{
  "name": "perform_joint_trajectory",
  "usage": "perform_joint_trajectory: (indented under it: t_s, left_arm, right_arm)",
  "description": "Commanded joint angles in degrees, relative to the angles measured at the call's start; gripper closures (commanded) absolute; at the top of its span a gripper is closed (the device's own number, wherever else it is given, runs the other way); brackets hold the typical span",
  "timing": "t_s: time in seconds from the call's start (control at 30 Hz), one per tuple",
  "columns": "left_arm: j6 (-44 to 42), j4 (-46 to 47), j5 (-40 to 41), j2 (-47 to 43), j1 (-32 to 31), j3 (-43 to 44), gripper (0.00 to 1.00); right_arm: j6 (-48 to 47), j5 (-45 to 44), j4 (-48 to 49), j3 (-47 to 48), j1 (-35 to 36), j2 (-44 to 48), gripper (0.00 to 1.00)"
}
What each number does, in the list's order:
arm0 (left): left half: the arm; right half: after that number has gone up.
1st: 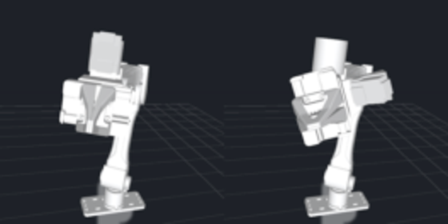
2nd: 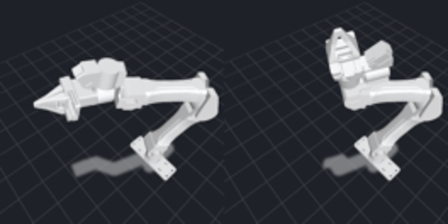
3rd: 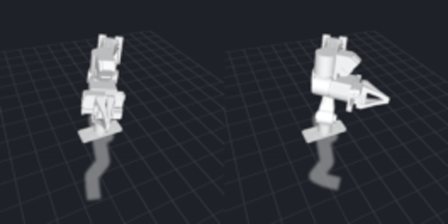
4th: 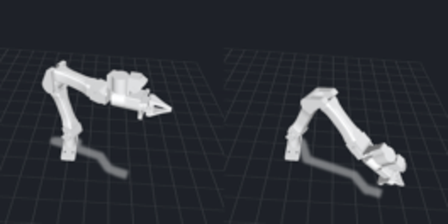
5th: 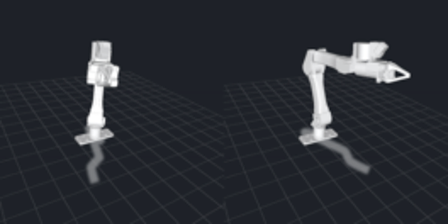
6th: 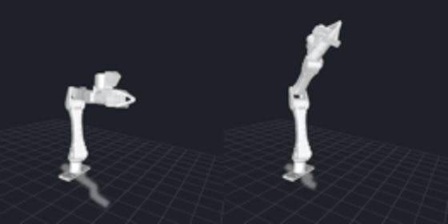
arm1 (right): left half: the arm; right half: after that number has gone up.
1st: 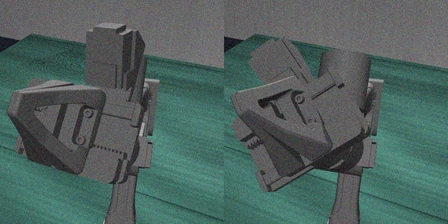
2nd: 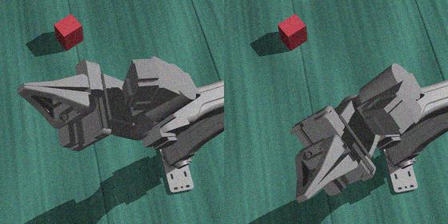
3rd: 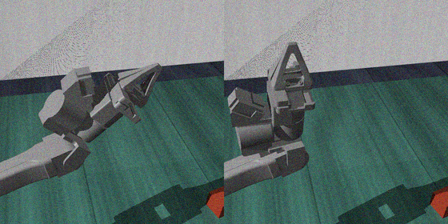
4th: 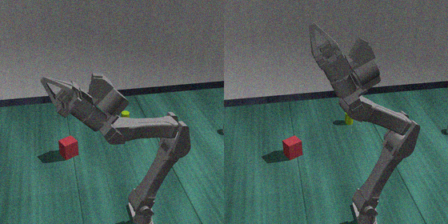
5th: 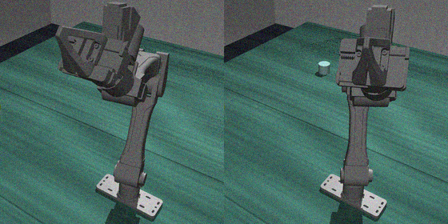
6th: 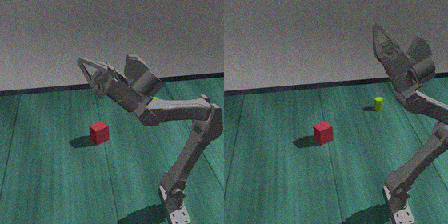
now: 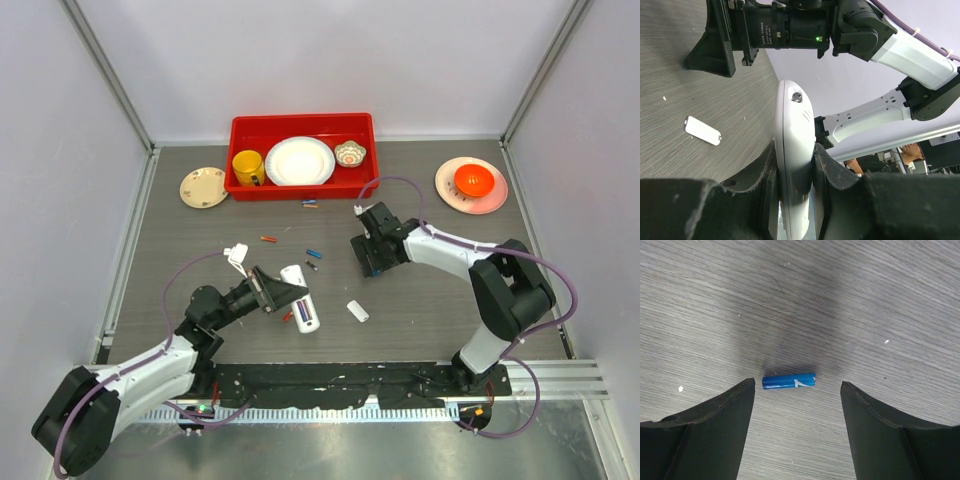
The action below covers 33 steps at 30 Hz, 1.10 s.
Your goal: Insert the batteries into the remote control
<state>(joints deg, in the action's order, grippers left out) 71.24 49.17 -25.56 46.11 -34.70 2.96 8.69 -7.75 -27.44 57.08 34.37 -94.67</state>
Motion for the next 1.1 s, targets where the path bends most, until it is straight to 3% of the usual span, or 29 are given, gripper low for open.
perform_joint_trajectory:
  t_s: [0.0, 0.67, 0.97, 1.07]
  left_arm:
    - [-1.11, 4.35, -0.89, 0.91, 0.24, 1.35, 1.0]
    - [-0.93, 5.33, -0.54, 1.79, 0.24, 0.73, 1.0]
    - [-0.93, 5.33, -0.63, 1.44, 0.24, 0.38, 1.0]
    - [-0.93, 5.33, -0.45, 1.44, 0.24, 0.2, 1.0]
  right_arm:
    - [-1.22, 1.86, 0.81, 1.02, -0.09, -0.6, 0.27]
    - [-0.95, 2.74, 3.36, -0.3, -0.18, -3.85, 0.35]
    - [-0.52, 3.18, 3.36, -1.36, -0.36, -3.68, 0.44]
    - [0.01, 3.62, 3.18, -1.71, -0.36, -3.68, 0.53]
